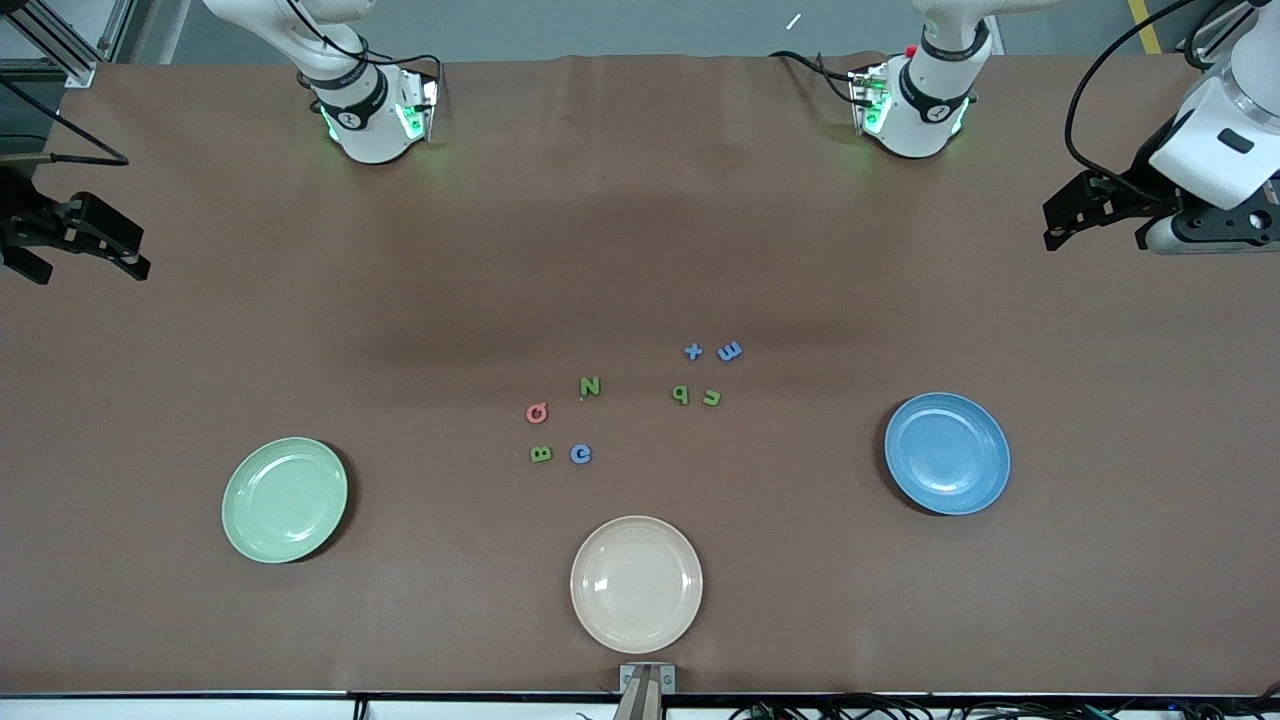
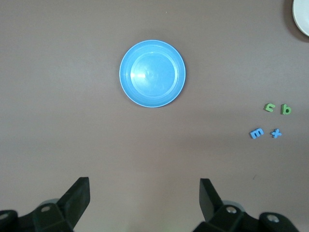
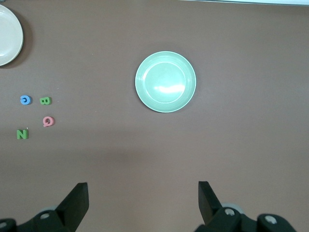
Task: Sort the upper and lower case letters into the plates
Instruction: 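Move the left gripper to the blue m while the right gripper reaches letters, then grasp the blue m with the left gripper while the right gripper grasps B, then drop the blue m onto the blue plate with the left gripper, then grasp the green n with the left gripper while the right gripper carries B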
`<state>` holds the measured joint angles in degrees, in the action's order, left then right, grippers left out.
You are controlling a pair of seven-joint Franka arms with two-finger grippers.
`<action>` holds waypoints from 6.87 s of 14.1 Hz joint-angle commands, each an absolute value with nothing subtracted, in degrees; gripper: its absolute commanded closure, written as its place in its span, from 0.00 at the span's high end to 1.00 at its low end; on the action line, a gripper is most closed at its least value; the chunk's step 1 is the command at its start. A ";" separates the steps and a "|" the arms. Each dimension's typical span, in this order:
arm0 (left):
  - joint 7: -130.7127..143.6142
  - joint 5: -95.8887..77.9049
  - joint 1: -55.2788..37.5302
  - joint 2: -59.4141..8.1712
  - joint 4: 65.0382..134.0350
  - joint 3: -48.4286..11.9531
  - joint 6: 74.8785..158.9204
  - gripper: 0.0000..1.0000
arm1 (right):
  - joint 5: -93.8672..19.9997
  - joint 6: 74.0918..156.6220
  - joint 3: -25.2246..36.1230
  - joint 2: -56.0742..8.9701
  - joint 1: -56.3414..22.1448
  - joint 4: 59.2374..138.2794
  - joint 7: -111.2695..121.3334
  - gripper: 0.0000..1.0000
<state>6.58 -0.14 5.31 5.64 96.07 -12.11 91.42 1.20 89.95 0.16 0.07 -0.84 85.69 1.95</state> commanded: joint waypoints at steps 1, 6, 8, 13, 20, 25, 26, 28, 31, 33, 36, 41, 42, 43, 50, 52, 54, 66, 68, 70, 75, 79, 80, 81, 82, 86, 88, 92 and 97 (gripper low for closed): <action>5.36 0.88 5.80 4.83 94.83 -12.57 91.41 1.00 | 0.97 89.73 0.26 -0.26 -0.09 84.64 2.29 1.00; 5.45 0.97 4.05 -1.47 92.72 -12.83 91.75 1.00 | 1.05 89.65 0.18 -0.26 0.09 84.64 2.64 1.00; 6.94 0.88 0.46 -5.78 93.25 -12.83 95.60 1.00 | 0.97 89.74 0.26 -0.26 0.09 84.64 2.64 1.00; 18.43 1.23 -8.51 -12.48 101.84 -12.83 111.31 1.00 | 0.97 89.74 0.18 -0.26 0.09 84.55 2.64 1.00; 41.10 8.43 -16.69 -21.60 106.09 -12.92 125.15 1.00 | 1.05 89.82 0.26 -0.26 0.44 84.38 2.64 1.00; 52.71 8.70 -20.73 -27.24 105.73 -13.10 130.51 1.00 | 1.05 89.82 0.18 -0.26 0.53 84.38 2.64 1.00; 55.26 8.70 -21.87 -28.12 105.65 -13.10 130.60 1.00 | 1.05 89.82 0.18 -0.26 0.53 84.38 2.64 1.00; 62.80 8.79 -23.29 -29.87 105.38 -13.09 131.22 1.00 | 0.97 89.91 0.18 -0.44 0.44 84.46 2.37 1.00; 69.24 8.79 -25.05 -31.11 106.17 -13.10 131.31 0.95 | 0.35 89.91 0.00 -2.37 -0.35 84.46 2.37 1.00; 71.18 8.70 -25.05 -32.16 106.61 -13.10 131.31 0.86 | 0.09 89.91 -0.09 -4.03 -1.92 84.46 2.29 1.00; 73.38 8.70 -25.84 -33.48 106.61 -13.18 131.84 0.80 | 0.09 90.00 -0.18 -7.20 -4.82 84.46 2.11 1.00; 73.92 8.09 -25.75 -35.68 107.23 -13.27 136.92 0.79 | 0.18 96.93 -0.18 -14.31 -11.42 84.46 1.93 1.00; 73.92 8.09 -25.75 -35.68 107.40 -13.27 137.28 0.79 | 0.09 98.86 -0.18 -16.07 -12.30 84.46 1.93 1.00; 73.92 8.09 -25.75 -35.68 107.66 -13.27 137.29 0.79 | -0.09 100.36 -0.18 -17.74 -12.83 84.46 1.85 1.00; 76.29 7.91 -25.58 -35.16 109.51 -13.36 137.29 0.43 | -5.45 114.68 0.00 -27.31 -17.47 85.08 -7.82 1.00; 76.38 7.74 -25.31 -34.72 109.34 -13.45 137.11 0.02 | -6.15 116.27 -0.09 -31.19 -18.80 84.90 -7.91 1.00; 75.77 7.82 -23.13 -32.97 108.02 -13.36 136.23 0.00 | -5.63 120.47 0.00 -34.09 -20.12 85.34 -8.00 1.00; 27.81 8.79 2.53 -30.66 100.74 -12.83 126.38 0.00 | 4.31 136.05 0.18 -47.99 -27.07 84.90 -28.47 1.00; 25.58 9.14 3.51 -33.39 98.89 -12.66 126.74 0.05 | 4.31 136.05 0.18 -48.60 -27.68 84.73 -30.14 1.00; 25.58 10.19 4.04 -34.89 98.79 -12.66 129.09 0.67 | 4.31 136.05 0.18 -48.87 -28.04 84.20 -30.41 1.00; 27.41 10.55 2.82 -34.72 99.84 -13.09 130.87 1.00 | 4.39 135.88 0.18 -48.87 -28.12 83.32 -30.41 1.00; 37.68 10.37 -4.55 -34.54 99.23 -13.89 131.04 1.00 | 4.48 136.05 0.26 -49.04 -29.26 83.14 -31.11 0.94; 40.49 10.28 -6.75 -34.63 98.97 -13.89 131.39 1.00 | 4.74 136.05 0.26 -49.22 -29.35 83.14 -31.11 0.91; 42.95 10.37 -8.51 -34.89 98.36 -13.89 131.66 1.00 | 5.36 136.14 0.26 -49.39 -29.53 83.14 -31.11 0.87; 45.33 10.28 -10.61 -35.15 97.74 -13.89 131.75 1.00 | 5.62 136.14 0.26 -49.48 -29.88 83.23 -31.20 0.84; 56.65 9.84 -15.37 -38.05 93.35 -13.89 131.75 0.92 | 7.47 136.06 0.26 -49.66 -29.53 83.14 -31.11 0.66; 63.95 9.75 -18.71 -40.77 89.93 -13.89 131.75 0.85 | 7.73 136.14 0.26 -49.66 -29.18 83.14 -31.20 0.61; 70.99 9.67 -21.53 -44.29 86.93 -13.89 131.75 0.78 | 7.56 136.32 0.26 -49.75 -29.00 83.06 -31.29 0.49; 76.02 9.84 -24.08 -45.61 86.92 -13.80 131.75 0.67 | 7.56 136.93 0.26 -49.66 -28.92 83.06 -31.29 0.25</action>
